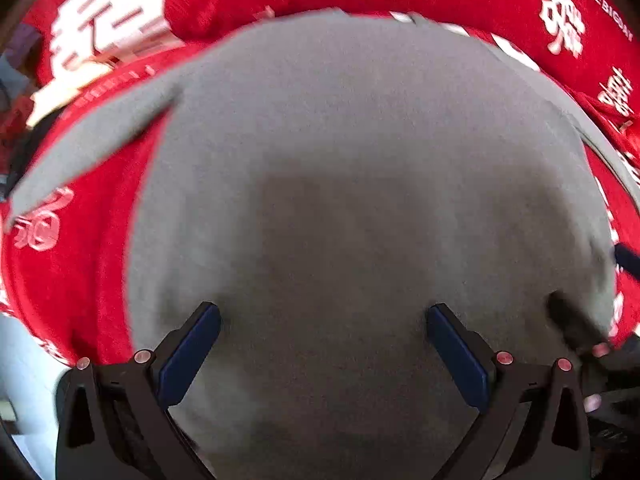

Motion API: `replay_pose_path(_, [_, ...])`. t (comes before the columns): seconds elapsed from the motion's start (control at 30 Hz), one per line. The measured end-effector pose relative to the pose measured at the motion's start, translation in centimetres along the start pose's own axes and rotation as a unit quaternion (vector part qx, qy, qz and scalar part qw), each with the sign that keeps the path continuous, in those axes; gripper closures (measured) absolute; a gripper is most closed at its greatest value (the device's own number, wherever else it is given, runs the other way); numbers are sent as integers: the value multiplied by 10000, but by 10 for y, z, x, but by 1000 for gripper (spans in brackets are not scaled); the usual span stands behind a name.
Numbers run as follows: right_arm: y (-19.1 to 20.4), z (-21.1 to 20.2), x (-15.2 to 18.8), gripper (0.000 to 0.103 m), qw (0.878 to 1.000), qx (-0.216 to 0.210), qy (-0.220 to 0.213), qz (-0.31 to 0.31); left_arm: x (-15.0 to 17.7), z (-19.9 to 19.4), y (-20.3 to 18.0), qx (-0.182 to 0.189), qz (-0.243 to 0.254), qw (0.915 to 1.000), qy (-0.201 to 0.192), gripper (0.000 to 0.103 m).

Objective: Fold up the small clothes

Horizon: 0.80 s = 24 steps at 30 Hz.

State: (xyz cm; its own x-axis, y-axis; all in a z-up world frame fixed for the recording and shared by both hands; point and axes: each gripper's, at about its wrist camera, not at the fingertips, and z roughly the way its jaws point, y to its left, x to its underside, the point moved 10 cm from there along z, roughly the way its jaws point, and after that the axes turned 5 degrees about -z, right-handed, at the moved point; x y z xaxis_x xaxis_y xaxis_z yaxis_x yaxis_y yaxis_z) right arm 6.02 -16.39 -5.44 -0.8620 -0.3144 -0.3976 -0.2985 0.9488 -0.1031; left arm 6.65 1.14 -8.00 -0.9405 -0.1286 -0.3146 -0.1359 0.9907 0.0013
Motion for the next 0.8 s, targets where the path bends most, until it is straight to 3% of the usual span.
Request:
replay_pose_path(0.07, [-4,-4,-16,0,9999,6,-162,27,-11,-2,7,107,-187,9998,20,0])
replay_pose_path(0.23, [-5,14,-54,0,9995,-287,-47,132,-44,9,26,276,-844,9957,275,0])
replay_pose_path(0.57, [-29,69,-161,0,9995,-105,-195,214,-108,46,7,230,-1244,9906,518,0])
replay_pose_path(0.67, [-48,98,-172,0,9995,-66,102,300,-114,53,-1,-140,-995,9940,434,0])
replay_pose_path(0.73, [-75,118,-165,0,9974,-26,420,594,-115,53,-8,-171,-898,9952,361,0])
replay_pose_path(0.8, [-106,119,-158,0,9944,-84,286,1011,-116,54,-9,-172,-861,9955,350,0])
